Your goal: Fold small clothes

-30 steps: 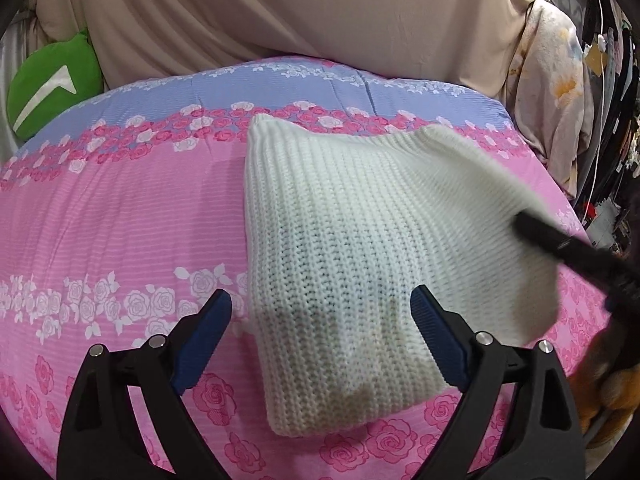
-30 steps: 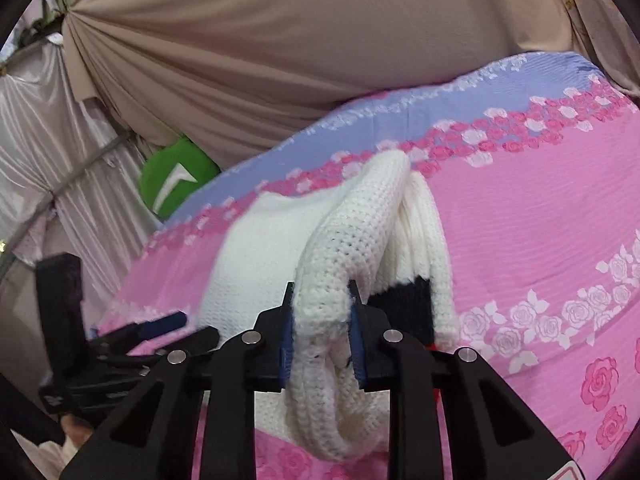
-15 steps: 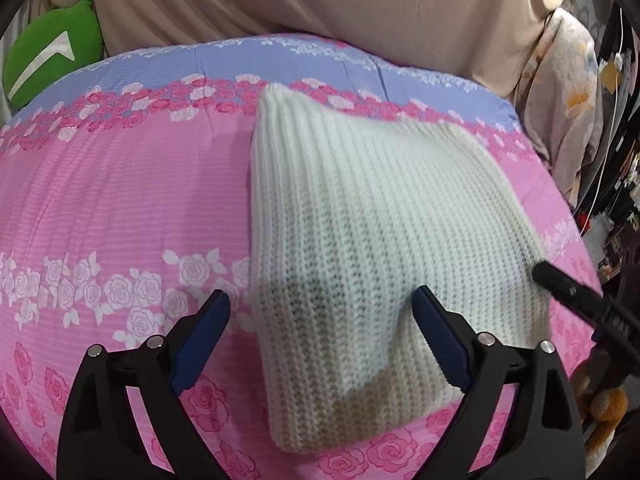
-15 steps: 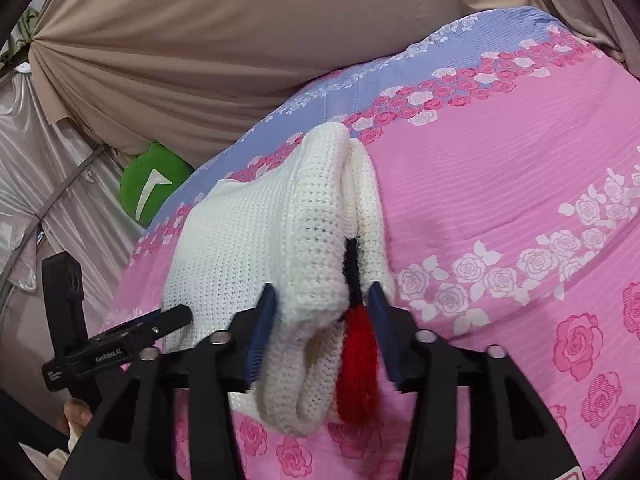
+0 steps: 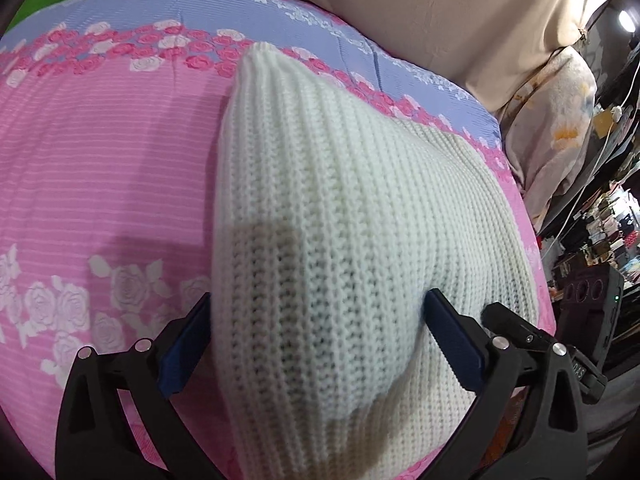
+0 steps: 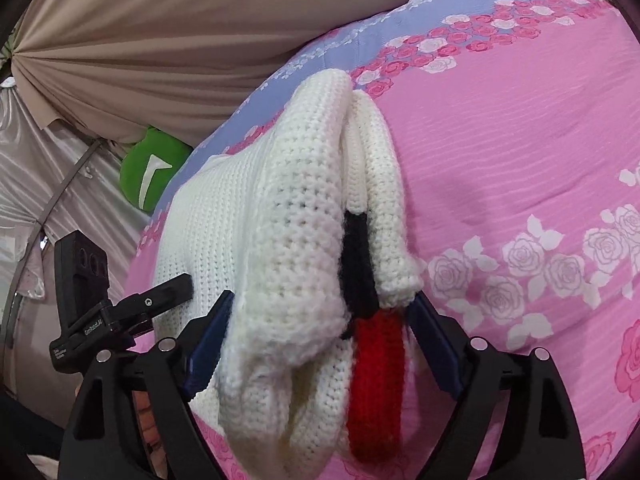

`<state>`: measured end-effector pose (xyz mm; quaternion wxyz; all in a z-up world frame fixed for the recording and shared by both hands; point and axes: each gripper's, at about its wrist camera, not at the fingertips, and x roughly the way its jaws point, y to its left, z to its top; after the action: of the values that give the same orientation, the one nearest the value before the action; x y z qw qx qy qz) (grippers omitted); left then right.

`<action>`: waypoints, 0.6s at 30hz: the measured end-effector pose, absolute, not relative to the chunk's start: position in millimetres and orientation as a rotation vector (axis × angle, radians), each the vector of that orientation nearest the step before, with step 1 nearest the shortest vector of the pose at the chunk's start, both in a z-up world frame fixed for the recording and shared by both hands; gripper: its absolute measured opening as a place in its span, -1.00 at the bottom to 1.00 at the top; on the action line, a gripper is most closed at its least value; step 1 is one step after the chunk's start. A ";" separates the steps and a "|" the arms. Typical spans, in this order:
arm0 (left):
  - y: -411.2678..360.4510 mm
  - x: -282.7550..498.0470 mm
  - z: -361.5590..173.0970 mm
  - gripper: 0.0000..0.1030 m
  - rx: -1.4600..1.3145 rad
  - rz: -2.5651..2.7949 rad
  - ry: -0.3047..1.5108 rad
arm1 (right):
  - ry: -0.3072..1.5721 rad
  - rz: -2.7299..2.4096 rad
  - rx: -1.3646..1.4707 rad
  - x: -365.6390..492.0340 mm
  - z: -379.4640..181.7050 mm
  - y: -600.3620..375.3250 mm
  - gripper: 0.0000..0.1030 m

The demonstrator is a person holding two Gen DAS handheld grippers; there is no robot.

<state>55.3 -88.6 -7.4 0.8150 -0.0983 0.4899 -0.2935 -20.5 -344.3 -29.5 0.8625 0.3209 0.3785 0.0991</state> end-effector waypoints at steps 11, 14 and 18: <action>-113.1 64.7 -6.7 0.91 -0.178 -0.615 1.012 | 0.768 0.246 0.702 0.8 -30.8 -345.0 0.69; -117.6 66.6 -6.5 0.91 -0.160 -0.611 0.990 | 0.766 0.259 0.697 4.1 -30.9 -344.5 0.70; -120.8 68.7 -6.6 0.91 -0.153 -0.608 0.967 | 0.764 0.268 0.690 7.4 -31.1 -344.6 0.70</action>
<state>68.7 -120.8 -6.6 0.8384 -0.0724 0.4574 -0.2875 7.4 -344.6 -31.1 0.8619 0.3289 0.3643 0.1275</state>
